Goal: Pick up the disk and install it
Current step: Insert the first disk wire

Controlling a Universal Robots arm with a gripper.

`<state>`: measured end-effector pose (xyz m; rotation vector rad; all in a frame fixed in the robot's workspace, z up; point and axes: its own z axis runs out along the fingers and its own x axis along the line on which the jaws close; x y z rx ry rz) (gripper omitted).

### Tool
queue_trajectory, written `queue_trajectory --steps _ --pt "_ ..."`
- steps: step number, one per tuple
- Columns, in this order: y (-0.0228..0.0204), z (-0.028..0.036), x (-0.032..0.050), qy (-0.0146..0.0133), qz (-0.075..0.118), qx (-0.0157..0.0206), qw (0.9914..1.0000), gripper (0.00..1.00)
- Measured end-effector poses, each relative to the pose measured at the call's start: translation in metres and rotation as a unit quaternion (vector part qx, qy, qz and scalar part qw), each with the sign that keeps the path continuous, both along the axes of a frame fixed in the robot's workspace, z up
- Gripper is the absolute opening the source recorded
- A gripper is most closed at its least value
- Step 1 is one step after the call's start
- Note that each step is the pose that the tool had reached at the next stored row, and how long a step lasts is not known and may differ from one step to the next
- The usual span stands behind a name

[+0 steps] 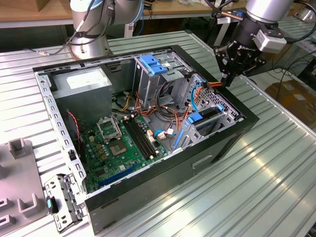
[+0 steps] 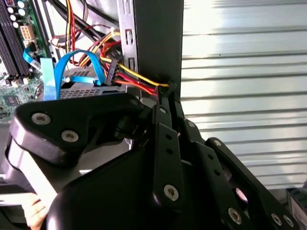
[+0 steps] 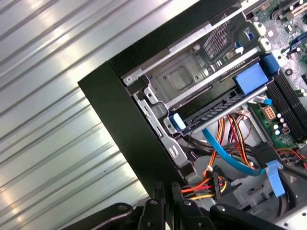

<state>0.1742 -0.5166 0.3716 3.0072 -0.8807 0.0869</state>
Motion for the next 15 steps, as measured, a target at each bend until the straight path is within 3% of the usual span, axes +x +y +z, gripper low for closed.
queue_trajectory --steps 3,7,10,12,15 --pt "0.0 0.0002 0.0 0.0 0.0 0.0001 1.0 0.17" --pt "-0.0001 0.0003 -0.0167 0.0 -0.002 0.0 1.0 0.17" --pt "-0.0001 0.0002 -0.0178 0.0 -0.016 0.0 0.99987 0.17" --pt "-0.0001 0.0001 -0.0178 0.0 -0.035 0.0 0.9994 0.17" --pt "-0.0001 -0.0001 -0.0179 0.0 -0.07 0.0 0.99757 0.17"
